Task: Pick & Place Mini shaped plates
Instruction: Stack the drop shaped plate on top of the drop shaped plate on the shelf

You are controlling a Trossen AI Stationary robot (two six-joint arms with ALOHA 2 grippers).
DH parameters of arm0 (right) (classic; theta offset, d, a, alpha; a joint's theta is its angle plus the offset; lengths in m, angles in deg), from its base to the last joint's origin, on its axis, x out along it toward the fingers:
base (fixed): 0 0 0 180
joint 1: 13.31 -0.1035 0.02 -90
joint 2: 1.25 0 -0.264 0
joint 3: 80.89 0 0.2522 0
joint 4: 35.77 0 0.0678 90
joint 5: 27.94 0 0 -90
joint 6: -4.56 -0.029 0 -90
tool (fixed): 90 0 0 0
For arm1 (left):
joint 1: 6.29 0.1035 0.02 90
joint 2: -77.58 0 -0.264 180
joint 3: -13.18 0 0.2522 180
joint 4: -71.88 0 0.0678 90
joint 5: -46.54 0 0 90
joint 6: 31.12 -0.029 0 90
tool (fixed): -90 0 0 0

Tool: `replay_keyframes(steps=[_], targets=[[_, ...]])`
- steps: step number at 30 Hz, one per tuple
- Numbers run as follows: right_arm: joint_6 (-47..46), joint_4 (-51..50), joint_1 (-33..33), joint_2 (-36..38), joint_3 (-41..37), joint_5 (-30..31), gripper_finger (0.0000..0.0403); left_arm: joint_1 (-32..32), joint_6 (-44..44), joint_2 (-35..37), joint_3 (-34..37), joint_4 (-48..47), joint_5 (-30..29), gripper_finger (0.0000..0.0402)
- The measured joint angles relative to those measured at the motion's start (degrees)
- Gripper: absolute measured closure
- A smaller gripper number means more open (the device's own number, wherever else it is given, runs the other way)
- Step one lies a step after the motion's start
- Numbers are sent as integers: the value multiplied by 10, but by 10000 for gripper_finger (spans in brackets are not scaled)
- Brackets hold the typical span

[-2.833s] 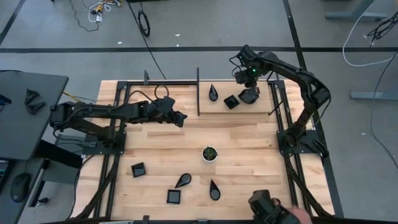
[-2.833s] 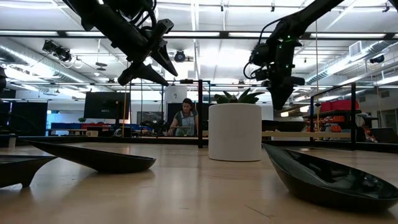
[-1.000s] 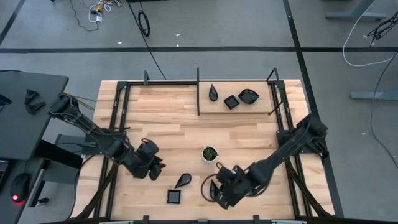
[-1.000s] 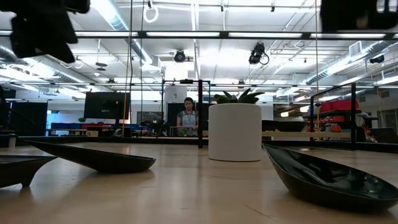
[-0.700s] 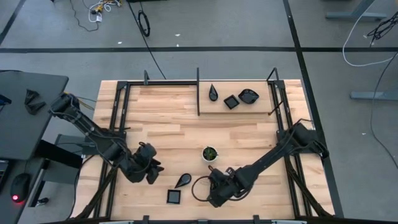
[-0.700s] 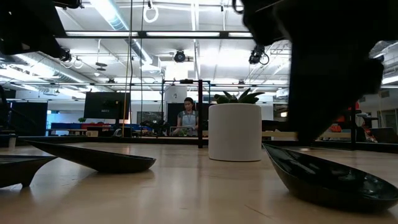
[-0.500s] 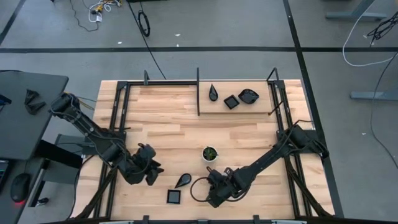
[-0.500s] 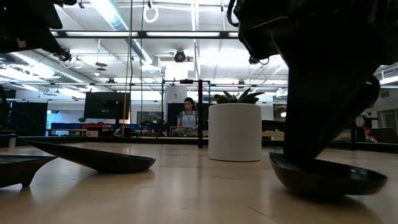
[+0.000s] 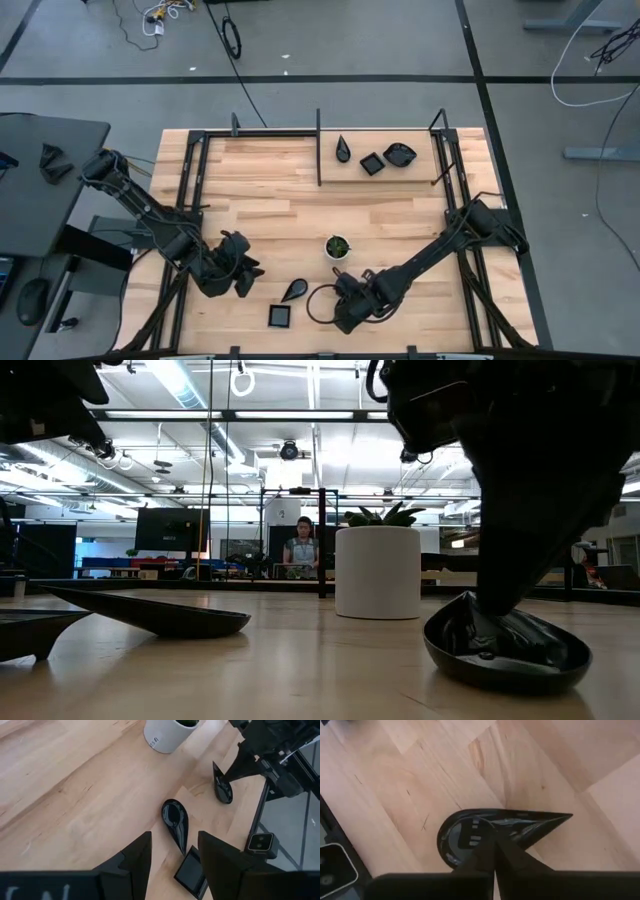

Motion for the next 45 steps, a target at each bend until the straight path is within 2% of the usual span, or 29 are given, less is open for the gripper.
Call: replay_keyframes(steps=[10,14,18,23,27,31,38,45], targets=[[-8,-12,5,43,0,-28,398,1,-4,0,0,-1,-25,236],[-135,-51,4,45,0,-51,391,2,-5,0,0,-2,-30,236],[-205,-46,3,40,-14,-57,357,2,-6,0,0,-2,-31,236],[-225,36,10,40,-58,-63,301,2,-14,0,0,-2,-34,236],[-253,97,11,40,-97,-56,284,2,-15,0,0,-2,-34,236],[-266,145,11,41,-124,-54,304,2,-16,0,0,-2,-34,236],[-254,148,11,42,-124,-49,392,2,-16,0,0,-2,-30,236],[-249,116,11,92,-125,-52,398,2,-16,0,0,-2,-32,236]])
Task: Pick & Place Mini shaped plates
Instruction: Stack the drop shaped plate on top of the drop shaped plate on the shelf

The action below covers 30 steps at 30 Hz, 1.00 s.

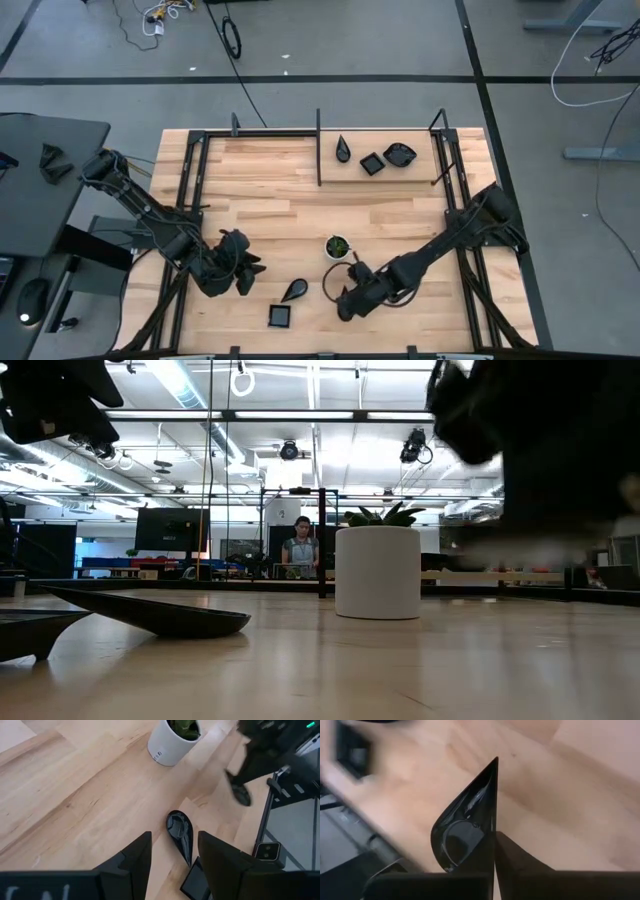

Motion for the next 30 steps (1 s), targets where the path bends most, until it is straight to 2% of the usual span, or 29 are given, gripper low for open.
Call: replay_keyframes(steps=[7,12,19,25,30], targets=[[31,-96,20,134,0,-3,400,18,-15,0,0,0,-22,236],[90,-154,85,230,0,7,401,64,-30,0,0,0,-23,236],[273,-208,280,291,1,16,402,166,-105,0,0,13,9,236],[481,-157,486,272,1,-51,403,276,-193,0,0,41,99,236],[592,-83,611,236,1,-101,403,372,-243,0,0,79,167,236]])
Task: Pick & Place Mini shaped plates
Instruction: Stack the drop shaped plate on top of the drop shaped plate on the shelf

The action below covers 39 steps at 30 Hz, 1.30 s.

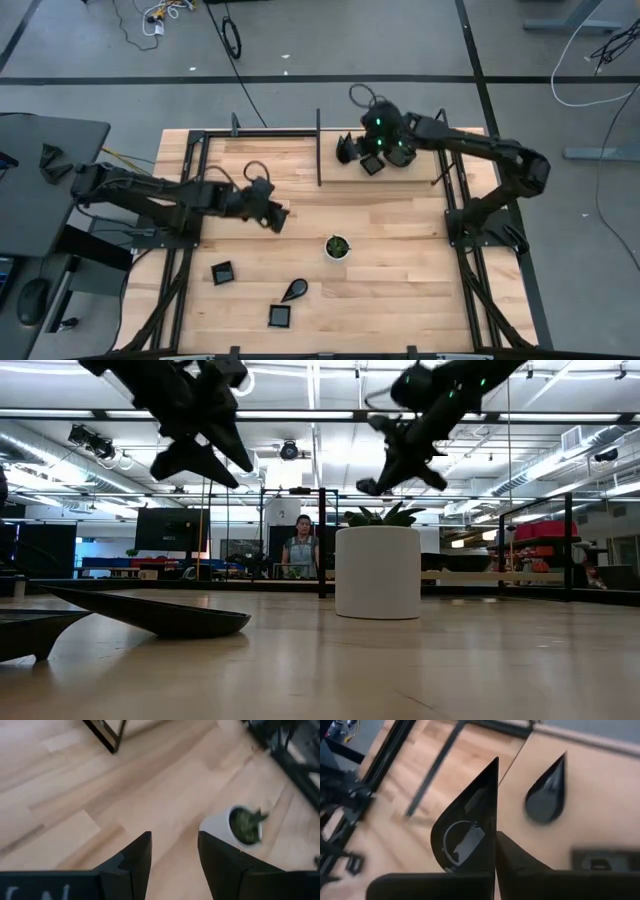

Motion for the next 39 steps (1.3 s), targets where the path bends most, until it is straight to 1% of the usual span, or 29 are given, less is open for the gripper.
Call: replay_keyframes(steps=[3,6,11,15,19,22,28,32,39], targets=[[48,31,59,-34,0,-42,403,48,-3,0,0,17,28,236],[89,55,98,-73,0,-82,403,84,-4,0,0,25,49,236],[155,79,132,-132,0,-114,403,124,-4,0,0,25,56,236],[189,92,140,-164,0,-123,403,144,-4,0,0,25,58,236],[214,110,140,-182,0,-121,403,163,-34,0,0,25,59,236],[215,126,140,-189,0,-121,403,179,-59,0,0,25,61,236],[232,131,140,-195,0,-100,392,209,-64,0,0,25,73,236],[231,127,140,-195,0,-98,382,217,-64,0,0,25,76,236],[228,100,140,-195,0,-107,379,216,-62,0,0,25,76,236]])
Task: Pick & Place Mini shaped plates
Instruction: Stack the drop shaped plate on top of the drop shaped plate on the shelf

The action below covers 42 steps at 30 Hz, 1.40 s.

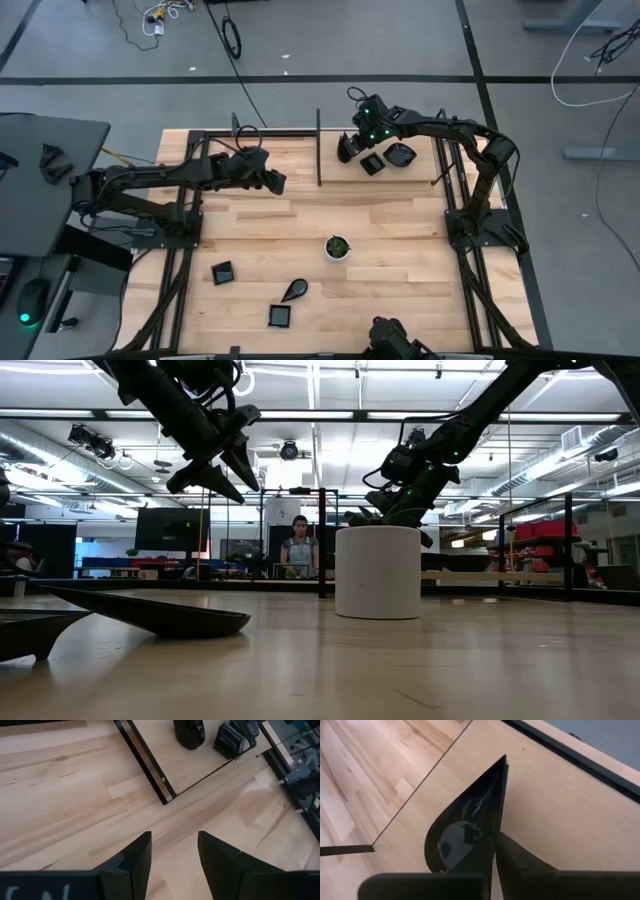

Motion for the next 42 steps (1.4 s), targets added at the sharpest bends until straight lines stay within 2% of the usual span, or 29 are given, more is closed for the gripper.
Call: replay_keyframes(steps=[7,14,18,28,34,42], targets=[[-41,9,0,0,0,-12,373,0,0,0,0,0,-10,236],[-48,18,0,8,0,-26,339,0,1,0,0,0,-10,236],[-68,18,7,30,0,-36,334,0,4,0,0,0,-10,236],[-75,-46,14,41,0,-31,368,-1,4,0,0,0,0,236],[-55,-68,-4,30,0,-30,398,-1,4,0,0,0,0,236],[-61,-45,-25,8,0,-19,396,-1,3,0,0,0,0,236]])
